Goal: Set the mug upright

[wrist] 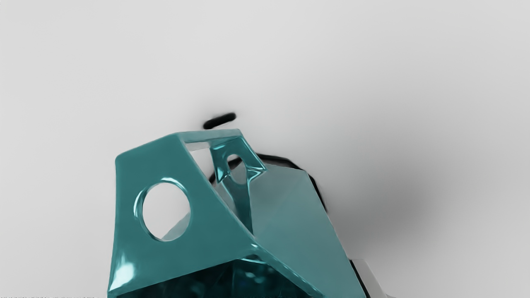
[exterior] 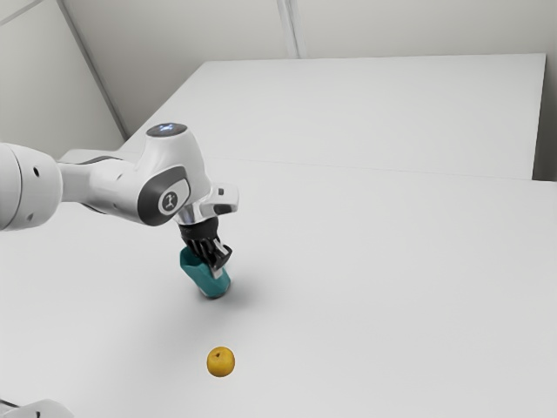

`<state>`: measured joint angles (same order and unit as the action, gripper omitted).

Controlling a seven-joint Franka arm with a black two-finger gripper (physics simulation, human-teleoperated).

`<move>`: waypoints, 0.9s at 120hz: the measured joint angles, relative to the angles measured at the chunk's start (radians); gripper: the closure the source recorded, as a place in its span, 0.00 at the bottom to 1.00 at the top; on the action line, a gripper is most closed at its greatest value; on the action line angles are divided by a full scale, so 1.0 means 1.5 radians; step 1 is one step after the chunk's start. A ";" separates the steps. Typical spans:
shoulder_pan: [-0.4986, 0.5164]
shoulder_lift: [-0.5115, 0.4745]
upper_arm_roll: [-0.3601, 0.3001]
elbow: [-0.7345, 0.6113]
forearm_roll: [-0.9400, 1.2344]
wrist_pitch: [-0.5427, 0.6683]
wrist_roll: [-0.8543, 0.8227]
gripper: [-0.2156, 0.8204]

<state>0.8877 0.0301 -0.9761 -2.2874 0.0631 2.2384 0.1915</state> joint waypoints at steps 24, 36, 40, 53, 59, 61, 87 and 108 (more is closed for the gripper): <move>-0.005 -0.011 0.000 0.001 0.002 -0.002 -0.016 0.79; -0.003 -0.029 -0.002 0.003 0.001 -0.002 -0.022 0.72; -0.001 -0.038 -0.003 0.004 0.001 -0.003 -0.023 0.69; -0.007 -0.067 -0.006 0.021 -0.004 -0.014 -0.028 0.63; -0.013 -0.081 -0.008 0.031 -0.007 -0.025 -0.030 0.61; -0.014 -0.086 -0.008 0.035 -0.008 -0.030 -0.031 0.60; -0.016 -0.112 -0.009 0.123 -0.037 -0.114 -0.039 0.43; -0.016 -0.106 -0.005 0.272 -0.051 -0.210 -0.050 0.30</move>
<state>0.8642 -0.1287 -0.9842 -1.8800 -0.0140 1.9231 0.1160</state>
